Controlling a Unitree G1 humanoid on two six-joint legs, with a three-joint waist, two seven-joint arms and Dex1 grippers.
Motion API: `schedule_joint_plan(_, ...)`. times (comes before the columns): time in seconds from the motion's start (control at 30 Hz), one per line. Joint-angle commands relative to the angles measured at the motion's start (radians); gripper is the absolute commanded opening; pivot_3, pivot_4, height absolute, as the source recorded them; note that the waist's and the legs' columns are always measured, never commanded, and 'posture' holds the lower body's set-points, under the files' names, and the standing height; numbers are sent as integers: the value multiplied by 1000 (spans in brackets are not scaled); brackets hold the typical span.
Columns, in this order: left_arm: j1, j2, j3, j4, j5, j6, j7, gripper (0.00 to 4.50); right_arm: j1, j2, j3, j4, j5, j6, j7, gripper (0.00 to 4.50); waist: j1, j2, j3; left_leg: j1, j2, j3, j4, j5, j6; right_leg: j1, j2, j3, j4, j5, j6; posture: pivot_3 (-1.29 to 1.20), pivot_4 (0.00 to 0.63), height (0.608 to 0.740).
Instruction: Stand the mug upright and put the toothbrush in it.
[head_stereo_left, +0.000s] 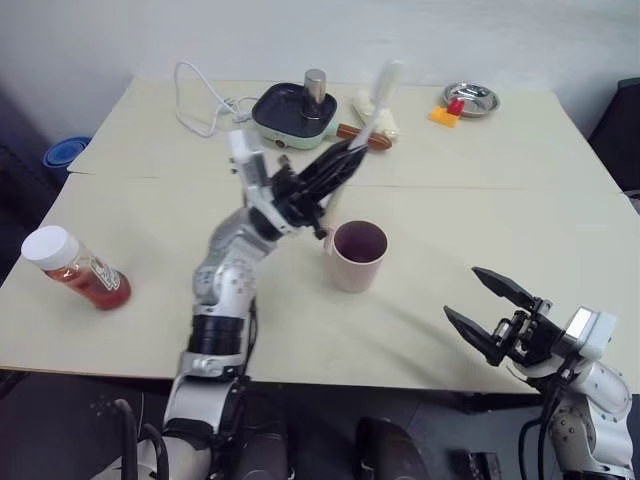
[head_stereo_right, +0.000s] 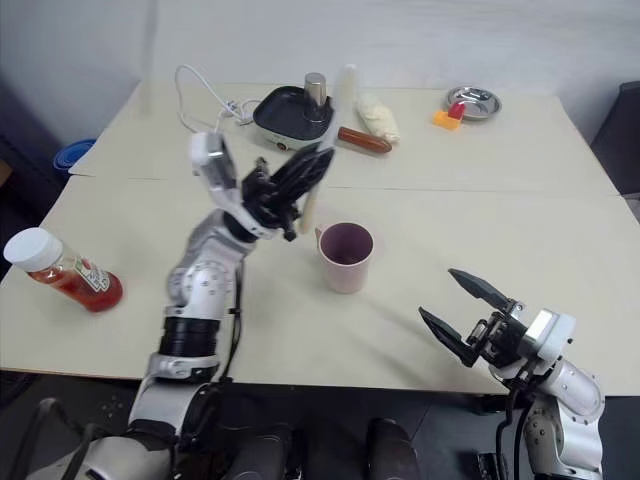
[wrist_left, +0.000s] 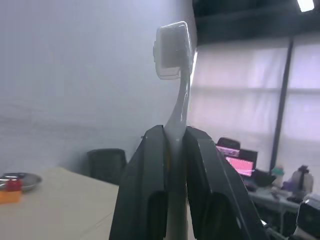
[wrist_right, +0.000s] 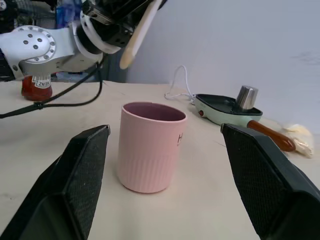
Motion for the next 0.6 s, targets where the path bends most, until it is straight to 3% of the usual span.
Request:
schedule_joint_plan(0.03, -26, -47, -4, 111, 49, -137, -31, 195, 9, 16, -23, -15, -11, -52, -28, 3708, -10, 0, 0, 0, 0, 0, 0, 0, 0, 0, 0, 0, 0, 0, 0, 0, 150, 740)
schedule_joint_plan(0.13, -37, -71, 13, 224, 68, -208, -49, 195, 1, 21, -21, -2, -25, -74, -42, 3708, -11, 0, 0, 0, 0, 0, -1, 0, 0, 0, 0, 0, -1, 0, 0, 0, 150, 740)
schedule_joint_plan(0.3, -25, -77, -15, 324, 116, -299, -132, 1708, -9, 26, -4, 11, -41, -89, -58, 3708, -8, 0, 0, -1, 0, 0, -1, 0, 0, 0, 0, -1, -3, 0, 0, 0, 150, 740)
schedule_joint_plan(0.43, 21, -49, 5, 232, 87, -244, -116, 2954, -45, 20, 19, 13, -59, -84, -69, 3708, -8, 0, 0, -1, 0, -1, -1, 0, 0, 0, 0, -1, -3, 0, 0, 0, 150, 740)
schedule_joint_plan(0.57, 131, 64, -9, 47, 141, -238, -106, 4128, -78, -8, 34, 22, -68, -55, -66, 3708, -17, 0, 0, -1, 1, -1, -1, 0, 0, 0, 0, -1, -2, 0, 0, 0, 150, 740)
schedule_joint_plan(0.6, 160, 93, -5, -2, 139, -216, -91, 4128, -84, -18, 38, 23, -69, -44, -63, 3708, -19, 0, 0, -1, 2, -1, -1, 0, 0, 0, 0, -2, -2, 0, 0, 0, 150, 740)
